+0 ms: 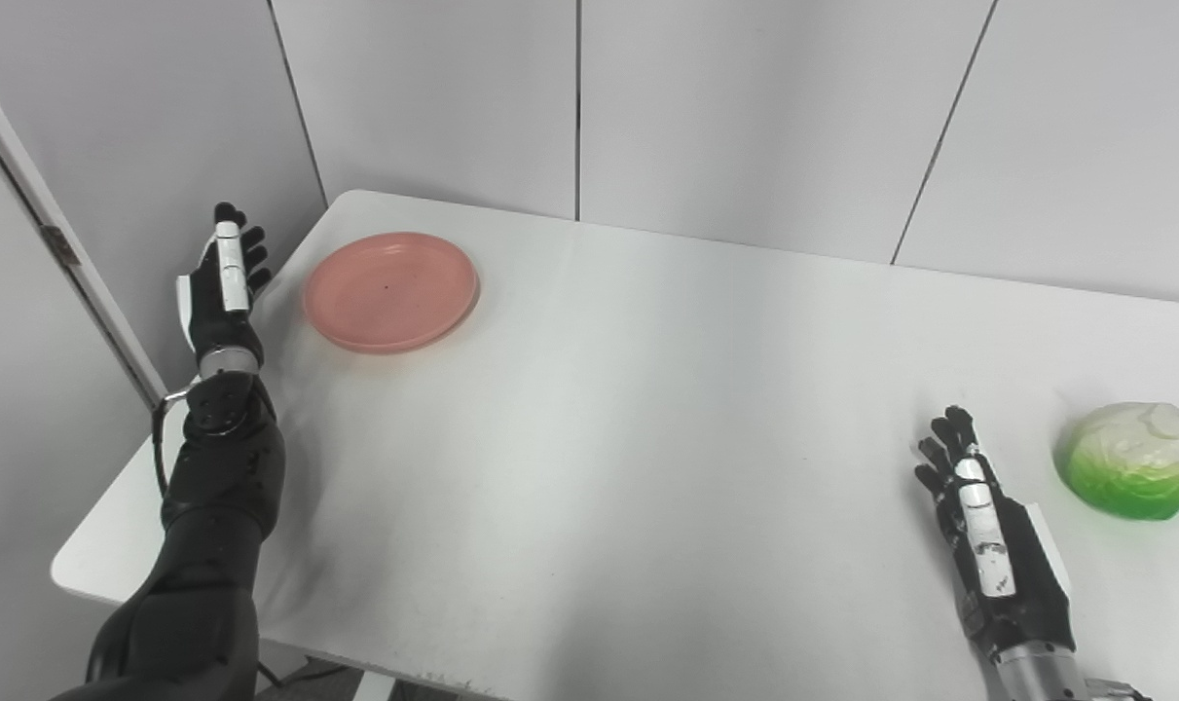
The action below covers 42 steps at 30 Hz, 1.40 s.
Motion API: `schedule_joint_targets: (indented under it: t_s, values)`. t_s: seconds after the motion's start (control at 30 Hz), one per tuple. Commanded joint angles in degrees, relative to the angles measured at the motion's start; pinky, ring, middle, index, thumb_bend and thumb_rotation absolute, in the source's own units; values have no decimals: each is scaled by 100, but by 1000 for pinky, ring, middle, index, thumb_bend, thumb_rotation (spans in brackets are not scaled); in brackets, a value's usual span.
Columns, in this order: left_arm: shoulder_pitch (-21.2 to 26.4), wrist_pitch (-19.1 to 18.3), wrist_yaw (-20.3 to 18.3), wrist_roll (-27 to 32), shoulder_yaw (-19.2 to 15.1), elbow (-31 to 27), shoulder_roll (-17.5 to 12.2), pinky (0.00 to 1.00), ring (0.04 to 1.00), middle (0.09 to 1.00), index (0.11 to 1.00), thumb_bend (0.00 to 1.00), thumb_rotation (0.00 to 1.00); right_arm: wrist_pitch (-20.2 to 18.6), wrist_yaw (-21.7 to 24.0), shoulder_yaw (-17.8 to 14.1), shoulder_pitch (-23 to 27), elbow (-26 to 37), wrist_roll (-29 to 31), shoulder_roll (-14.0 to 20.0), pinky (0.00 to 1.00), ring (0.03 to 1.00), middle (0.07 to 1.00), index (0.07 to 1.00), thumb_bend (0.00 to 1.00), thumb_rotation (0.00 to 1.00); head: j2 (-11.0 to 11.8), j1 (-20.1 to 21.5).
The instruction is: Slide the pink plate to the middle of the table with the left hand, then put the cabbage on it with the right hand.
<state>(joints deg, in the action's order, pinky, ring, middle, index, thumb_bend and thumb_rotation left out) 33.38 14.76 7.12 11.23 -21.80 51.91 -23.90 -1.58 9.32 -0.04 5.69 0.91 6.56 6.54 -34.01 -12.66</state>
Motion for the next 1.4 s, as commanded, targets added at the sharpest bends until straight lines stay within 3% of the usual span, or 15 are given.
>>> schedule_joint_targets:
  t_s: [0.0,0.1,0.33,0.63,0.87,1.13,1.37]
  values:
    - [387,346,-237,93,38,99,-225,915,902,871,872,848,1000,73,9,-6,37,138,8,19,982,970,986,995,717,955,4,7]
    - [448,400,-264,71,85,204,-227,959,927,893,899,855,1000,71,-10,-15,36,140,15,-5,975,964,978,989,716,946,2,6]
    - [562,405,-173,16,241,343,-242,962,943,915,912,805,1000,76,-7,-14,47,122,24,-15,974,966,979,992,702,956,25,-6]
    - [701,159,-201,-126,558,436,-227,994,982,955,932,839,1000,87,4,-26,25,128,51,3,978,966,978,988,725,937,9,-15]
    - [881,304,19,-465,870,823,-229,1000,1000,986,965,840,1000,1,40,-52,16,184,151,30,988,974,988,996,722,928,-16,-57]
    - [1043,345,299,-770,1112,1106,-201,1000,1000,987,945,852,1000,-42,110,-68,21,177,320,88,1000,988,999,1000,717,921,-31,-104]
    - [1094,485,119,-765,1195,1228,-165,980,999,979,944,874,1000,-9,84,-94,24,150,330,77,1000,982,989,996,706,912,-41,-120]
